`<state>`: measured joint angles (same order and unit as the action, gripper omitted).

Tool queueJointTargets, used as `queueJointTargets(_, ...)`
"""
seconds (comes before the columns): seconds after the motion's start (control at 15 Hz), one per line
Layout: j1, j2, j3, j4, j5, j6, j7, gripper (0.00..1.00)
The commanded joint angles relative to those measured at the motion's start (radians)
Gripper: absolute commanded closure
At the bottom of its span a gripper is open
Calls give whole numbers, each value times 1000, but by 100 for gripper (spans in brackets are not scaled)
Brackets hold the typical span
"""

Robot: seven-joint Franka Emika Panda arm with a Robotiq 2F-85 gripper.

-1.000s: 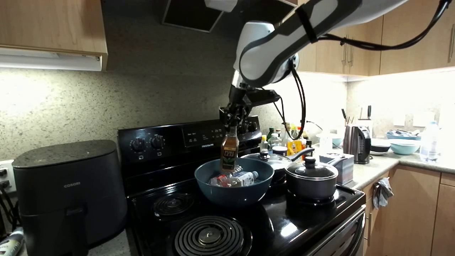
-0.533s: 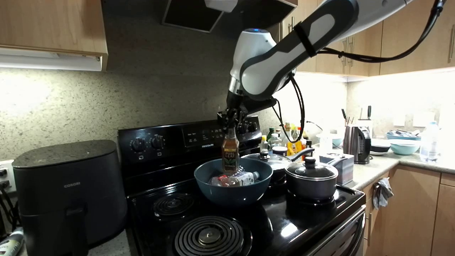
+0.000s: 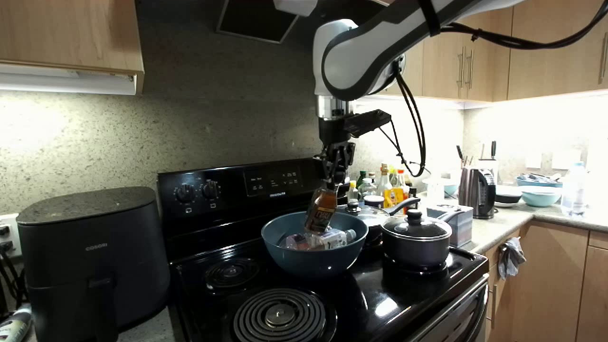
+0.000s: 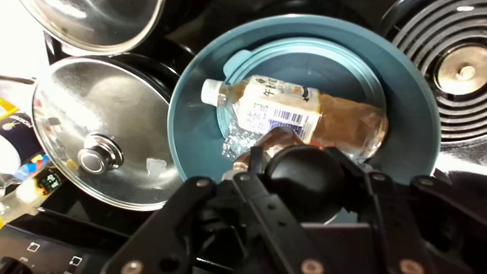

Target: Put the plastic bottle inside the bowl

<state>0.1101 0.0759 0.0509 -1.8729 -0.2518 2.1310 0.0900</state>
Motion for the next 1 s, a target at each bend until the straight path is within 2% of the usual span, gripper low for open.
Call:
queueJointTargets(0.0, -5, -59, -4, -48, -135, -8, 82, 81)
queueJointTargets(0.07, -6, -64, -8, -60, -202, 22, 130, 81)
queueJointTargets(0.2, -11, -58, -11, -69, -268, 11, 168, 81)
queueJointTargets(0.53, -9, -17, -14, -66, -302, 133, 261, 81)
queueJointTargets(0.73, 2, -20, -15, -63, -378, 214, 329, 81)
queueJointTargets(0.93, 11, -28, -6, -62, -428, 234, 372, 81)
